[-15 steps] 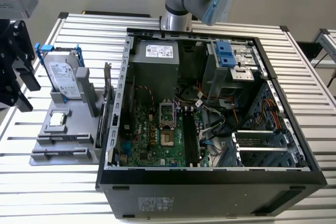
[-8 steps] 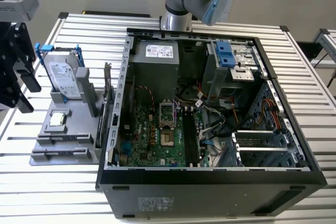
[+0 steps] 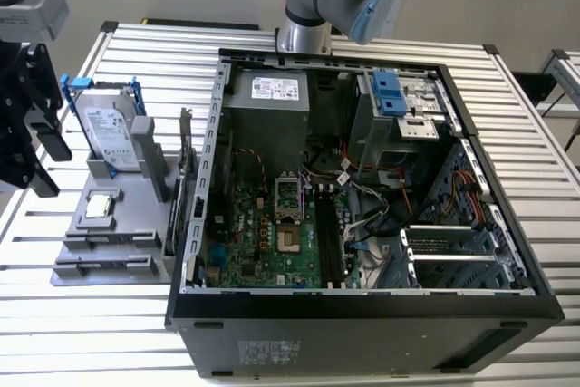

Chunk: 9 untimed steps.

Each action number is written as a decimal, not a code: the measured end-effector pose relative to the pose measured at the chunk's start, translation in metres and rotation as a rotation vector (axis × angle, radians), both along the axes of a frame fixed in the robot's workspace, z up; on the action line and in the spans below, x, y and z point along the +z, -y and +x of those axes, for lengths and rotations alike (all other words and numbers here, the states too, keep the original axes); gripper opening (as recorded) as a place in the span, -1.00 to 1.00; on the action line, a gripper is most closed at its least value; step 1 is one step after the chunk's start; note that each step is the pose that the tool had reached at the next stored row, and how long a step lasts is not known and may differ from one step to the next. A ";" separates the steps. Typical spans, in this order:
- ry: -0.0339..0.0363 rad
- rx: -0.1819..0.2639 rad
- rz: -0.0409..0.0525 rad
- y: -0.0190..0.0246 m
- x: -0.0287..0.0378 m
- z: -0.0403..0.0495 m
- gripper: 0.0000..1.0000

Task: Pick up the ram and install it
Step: 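Pick up the ram and move it above insertion slot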

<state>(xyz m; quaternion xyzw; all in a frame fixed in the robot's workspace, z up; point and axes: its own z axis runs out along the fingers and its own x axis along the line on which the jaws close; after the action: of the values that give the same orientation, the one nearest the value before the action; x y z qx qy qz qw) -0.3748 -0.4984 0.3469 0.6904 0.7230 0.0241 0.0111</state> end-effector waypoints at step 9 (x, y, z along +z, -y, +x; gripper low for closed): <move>-0.0008 0.000 -0.0001 0.0000 -0.0022 0.0000 1.00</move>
<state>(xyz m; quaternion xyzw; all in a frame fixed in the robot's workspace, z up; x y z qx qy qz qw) -0.3748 -0.4984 0.3447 0.6904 0.7230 0.0238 0.0109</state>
